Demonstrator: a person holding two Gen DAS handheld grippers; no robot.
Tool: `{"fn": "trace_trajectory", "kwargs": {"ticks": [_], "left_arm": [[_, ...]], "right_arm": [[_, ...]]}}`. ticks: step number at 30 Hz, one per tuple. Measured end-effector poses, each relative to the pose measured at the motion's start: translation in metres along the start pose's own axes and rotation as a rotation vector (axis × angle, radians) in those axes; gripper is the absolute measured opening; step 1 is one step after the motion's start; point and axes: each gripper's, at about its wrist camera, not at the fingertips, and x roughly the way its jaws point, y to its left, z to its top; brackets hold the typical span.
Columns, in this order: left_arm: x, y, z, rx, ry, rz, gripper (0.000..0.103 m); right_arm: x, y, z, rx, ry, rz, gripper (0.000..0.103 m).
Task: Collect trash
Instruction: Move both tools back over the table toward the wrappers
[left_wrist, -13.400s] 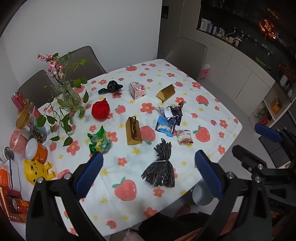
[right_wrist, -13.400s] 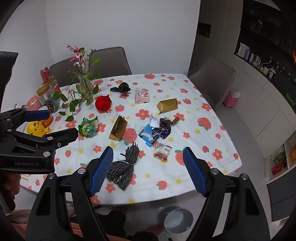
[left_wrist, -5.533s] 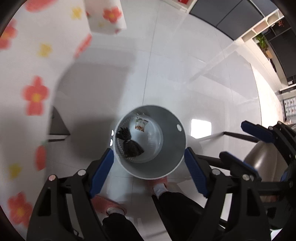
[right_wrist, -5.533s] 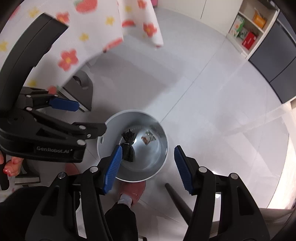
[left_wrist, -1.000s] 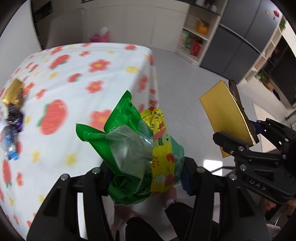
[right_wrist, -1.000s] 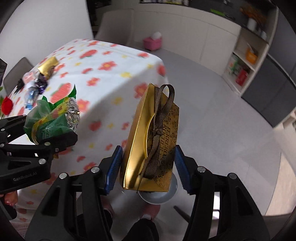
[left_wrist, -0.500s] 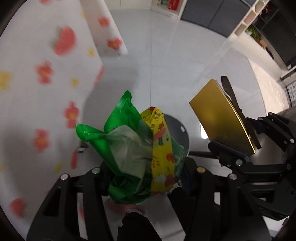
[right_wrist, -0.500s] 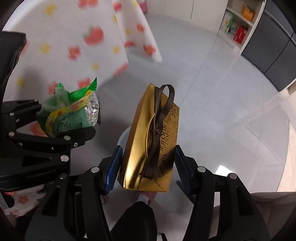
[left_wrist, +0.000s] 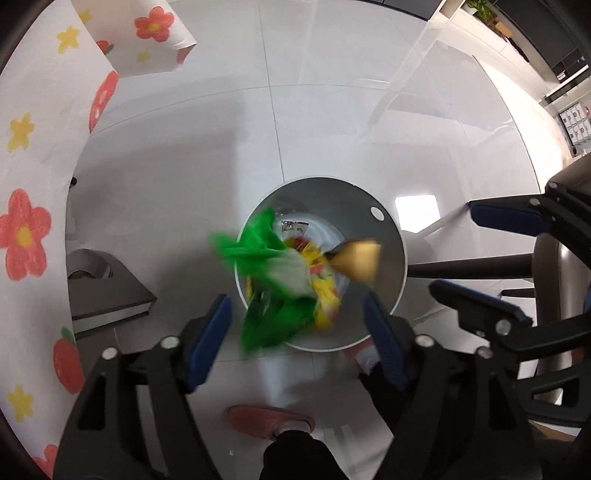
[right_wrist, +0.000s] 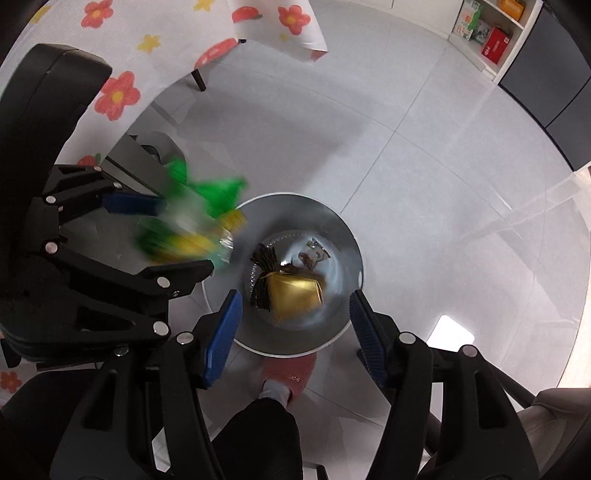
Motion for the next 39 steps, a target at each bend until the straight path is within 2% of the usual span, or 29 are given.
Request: {"fn": "trace_trajectory", "kwargs": {"ticks": [6, 13, 18, 24, 29, 33, 39], "left_arm": [[-0.03, -0.005, 0.0, 0.0, -0.028, 0.018, 0.076], [-0.11, 0.001, -0.002, -0.05, -0.091, 0.074, 0.076], [-0.182, 0.014, -0.007, -0.148, -0.146, 0.116, 0.076], [-0.283, 0.026, -0.021, -0.34, -0.286, 0.166, 0.076], [-0.352, 0.049, -0.048, -0.52, -0.389, 0.225, 0.076], [-0.397, 0.081, -0.083, -0.668, -0.446, 0.313, 0.076], [-0.446, 0.138, -0.144, -0.849, -0.484, 0.432, 0.076]], "right_arm": [[-0.026, -0.004, 0.015, -0.008, -0.017, -0.015, 0.059], [-0.097, 0.008, 0.045, -0.075, -0.085, -0.019, 0.059], [-0.159, 0.022, 0.07, -0.136, -0.146, -0.005, 0.059], [-0.244, 0.053, 0.105, -0.274, -0.251, 0.057, 0.059], [-0.298, 0.094, 0.14, -0.438, -0.336, 0.129, 0.059], [-0.322, 0.145, 0.162, -0.585, -0.382, 0.193, 0.059], [-0.336, 0.236, 0.184, -0.723, -0.399, 0.28, 0.059]]}}
